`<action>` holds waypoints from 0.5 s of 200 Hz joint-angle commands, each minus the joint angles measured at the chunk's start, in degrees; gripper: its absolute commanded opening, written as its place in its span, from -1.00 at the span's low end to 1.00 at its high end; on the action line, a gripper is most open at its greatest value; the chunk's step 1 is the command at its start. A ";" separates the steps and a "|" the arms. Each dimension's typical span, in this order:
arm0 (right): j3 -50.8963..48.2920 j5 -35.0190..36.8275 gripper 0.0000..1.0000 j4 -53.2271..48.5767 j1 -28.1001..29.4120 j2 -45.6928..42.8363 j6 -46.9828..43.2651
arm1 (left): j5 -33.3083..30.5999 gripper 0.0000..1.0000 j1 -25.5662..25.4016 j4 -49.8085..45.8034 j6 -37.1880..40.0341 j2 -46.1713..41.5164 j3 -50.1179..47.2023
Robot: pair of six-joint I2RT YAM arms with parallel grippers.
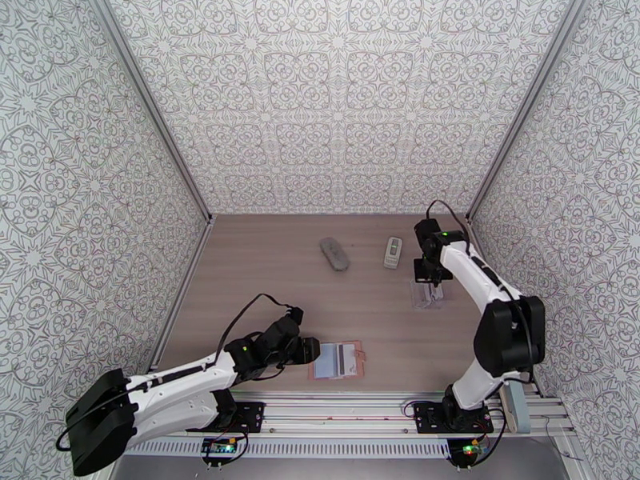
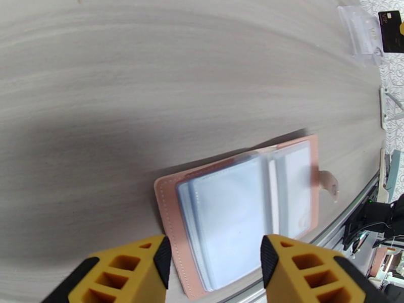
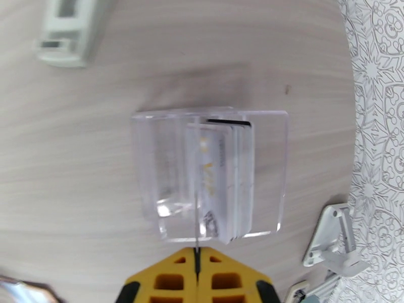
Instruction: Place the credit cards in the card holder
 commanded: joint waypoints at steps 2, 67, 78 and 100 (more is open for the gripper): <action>-2.62 -9.95 -1.00 1.55 0.03 -5.35 1.26 | 0.07 0.09 -0.12 -1.01 2.12 -2.60 2.11; -19.69 -45.67 -1.00 24.39 5.84 -20.57 7.33 | 7.75 0.17 0.28 9.60 4.57 -9.76 0.48; -22.22 -48.76 -1.00 28.04 7.42 -22.31 8.08 | 9.21 0.20 0.39 11.85 4.66 -10.96 -0.19; -26.62 -53.70 -1.00 33.24 10.49 -25.01 8.93 | 10.98 0.22 0.62 15.80 4.53 -13.13 -1.90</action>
